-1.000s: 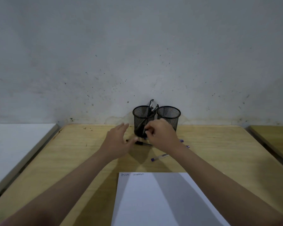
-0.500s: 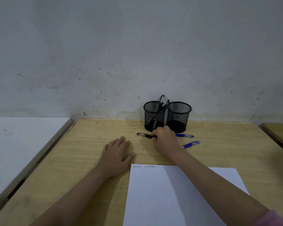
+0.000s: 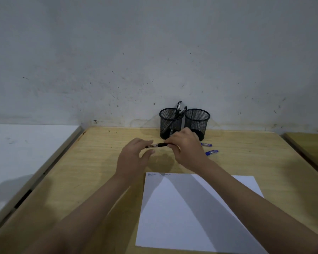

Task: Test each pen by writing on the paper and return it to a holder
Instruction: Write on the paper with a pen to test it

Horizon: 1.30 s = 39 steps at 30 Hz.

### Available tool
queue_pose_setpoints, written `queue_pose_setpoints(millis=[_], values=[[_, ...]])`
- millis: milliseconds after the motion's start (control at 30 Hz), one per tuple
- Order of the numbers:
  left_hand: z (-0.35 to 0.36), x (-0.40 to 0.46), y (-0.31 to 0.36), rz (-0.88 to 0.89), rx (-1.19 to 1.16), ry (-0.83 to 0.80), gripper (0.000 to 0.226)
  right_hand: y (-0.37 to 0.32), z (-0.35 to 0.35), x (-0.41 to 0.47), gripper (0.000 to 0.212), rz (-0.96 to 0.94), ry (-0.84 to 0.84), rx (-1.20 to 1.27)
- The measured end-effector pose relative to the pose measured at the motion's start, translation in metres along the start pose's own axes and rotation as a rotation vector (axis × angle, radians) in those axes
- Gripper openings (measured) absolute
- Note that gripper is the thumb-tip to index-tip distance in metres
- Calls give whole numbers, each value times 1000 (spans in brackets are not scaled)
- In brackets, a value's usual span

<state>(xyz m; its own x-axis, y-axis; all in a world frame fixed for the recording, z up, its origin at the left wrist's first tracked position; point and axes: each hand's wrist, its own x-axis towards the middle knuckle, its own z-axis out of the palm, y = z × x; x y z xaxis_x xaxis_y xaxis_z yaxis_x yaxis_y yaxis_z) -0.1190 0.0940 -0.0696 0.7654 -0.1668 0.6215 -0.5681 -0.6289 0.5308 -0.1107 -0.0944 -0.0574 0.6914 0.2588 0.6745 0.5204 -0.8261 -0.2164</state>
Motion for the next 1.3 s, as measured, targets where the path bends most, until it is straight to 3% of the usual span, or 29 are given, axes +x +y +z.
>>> queue_pose_setpoints(millis=[133,233,300,400,467,533,600,800,1000,1067,1133,1300], values=[[-3,8,21,17,-57,58,12,-6,-20,-5,14,-30,240,-45],[-6,9,36,-148,-197,113,11,-17,-36,-16,4,1,571,-5],[-7,10,43,-271,-302,115,10,-34,-41,-29,9,129,644,185],[-10,10,54,-289,-437,48,15,-58,-43,-38,17,659,490,779],[-12,8,60,-240,-484,-18,16,-63,-44,-37,18,819,348,993],[-14,5,65,-184,-464,-77,16,-64,-47,-33,6,773,275,1017],[-17,5,65,-144,-444,-121,16,-65,-48,-32,18,715,288,969],[-28,7,53,-87,-455,-249,19,-76,-39,-47,19,613,395,797],[-17,16,59,-110,-444,-318,16,-74,-33,-47,25,649,543,713],[-27,22,34,-177,-359,-245,19,-59,-49,-49,36,656,675,637],[-49,24,-3,-281,-256,-139,23,-35,-71,-56,31,648,767,620],[-42,23,-22,-331,-99,-232,12,-30,-61,-73,30,817,613,753]])
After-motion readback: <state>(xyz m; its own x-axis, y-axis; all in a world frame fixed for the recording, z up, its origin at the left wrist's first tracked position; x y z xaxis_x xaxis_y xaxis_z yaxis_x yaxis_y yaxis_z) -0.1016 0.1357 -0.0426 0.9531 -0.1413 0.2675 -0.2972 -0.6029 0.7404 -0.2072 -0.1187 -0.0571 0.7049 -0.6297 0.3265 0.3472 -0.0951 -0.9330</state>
